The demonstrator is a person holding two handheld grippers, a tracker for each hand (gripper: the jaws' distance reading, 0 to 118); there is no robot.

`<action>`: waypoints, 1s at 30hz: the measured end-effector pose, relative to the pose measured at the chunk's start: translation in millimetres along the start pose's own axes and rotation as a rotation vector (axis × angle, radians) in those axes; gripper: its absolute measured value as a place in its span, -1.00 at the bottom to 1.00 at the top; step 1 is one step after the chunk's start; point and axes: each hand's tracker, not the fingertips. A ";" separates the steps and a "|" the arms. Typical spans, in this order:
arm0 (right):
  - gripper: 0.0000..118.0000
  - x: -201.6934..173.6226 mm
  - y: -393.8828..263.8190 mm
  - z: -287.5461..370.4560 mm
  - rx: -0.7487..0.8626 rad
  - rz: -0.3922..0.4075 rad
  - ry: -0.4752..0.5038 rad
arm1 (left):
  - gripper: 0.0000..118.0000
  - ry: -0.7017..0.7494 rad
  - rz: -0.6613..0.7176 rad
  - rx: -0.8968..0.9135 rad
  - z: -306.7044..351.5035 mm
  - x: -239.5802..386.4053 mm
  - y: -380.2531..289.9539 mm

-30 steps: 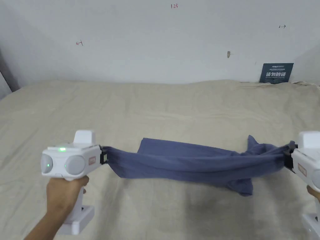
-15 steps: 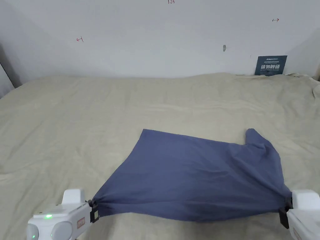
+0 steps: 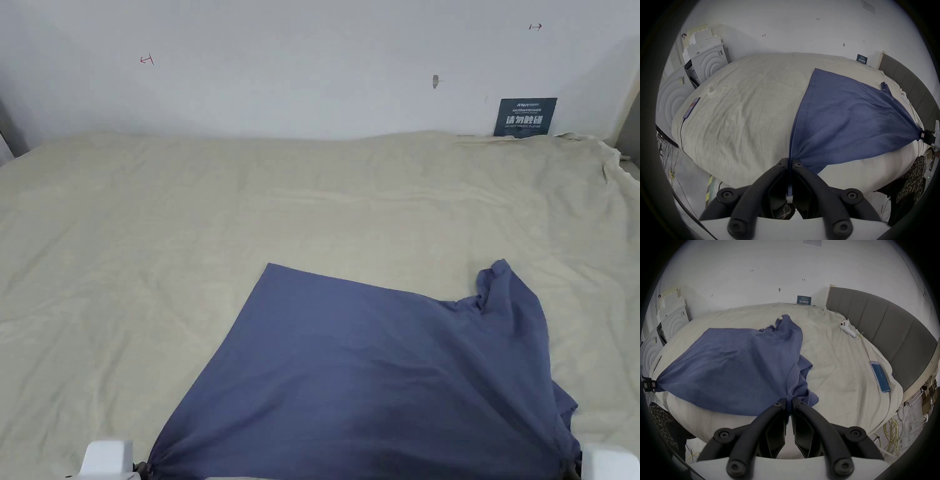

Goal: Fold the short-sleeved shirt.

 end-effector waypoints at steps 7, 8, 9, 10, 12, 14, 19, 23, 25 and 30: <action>-0.92 -21.7 8.8 -12.8 -0.103 0.015 -0.027 | -0.97 -0.007 0.009 -0.057 -27.3 21.8 8.7; -0.92 -24.0 9.4 -15.7 -0.119 0.014 -0.032 | -0.97 -0.013 0.011 -0.093 -34.1 25.3 9.9; -0.91 -24.9 9.6 -18.9 -0.151 0.018 -0.037 | -0.97 -0.017 0.017 -0.093 -38.7 28.9 10.2; -0.91 -25.3 8.9 -19.4 -0.142 0.007 -0.036 | -0.96 -0.020 0.026 -0.097 -42.5 31.7 10.3; -0.88 -16.9 7.6 -29.4 -0.155 -0.011 -0.025 | -0.81 -0.020 0.043 -0.122 -47.6 36.3 12.2; -0.39 -16.0 12.0 -26.4 -0.160 -0.008 -0.018 | -0.36 -0.015 0.061 -0.116 -47.3 40.1 13.5; 0.60 -10.8 23.8 -10.1 -0.069 -0.026 0.005 | 0.80 -0.039 0.063 -0.077 -32.4 49.1 27.0; 0.60 -11.2 56.3 20.8 0.051 -0.032 0.025 | 0.80 -0.073 0.066 0.056 -4.5 57.5 52.1; 0.60 -14.0 73.9 38.1 0.132 -0.019 0.021 | 0.80 -0.079 0.065 0.119 9.1 62.6 67.2; 0.63 -6.6 107.3 63.4 0.278 -0.035 0.034 | 0.79 -0.099 0.065 0.241 38.0 74.7 101.9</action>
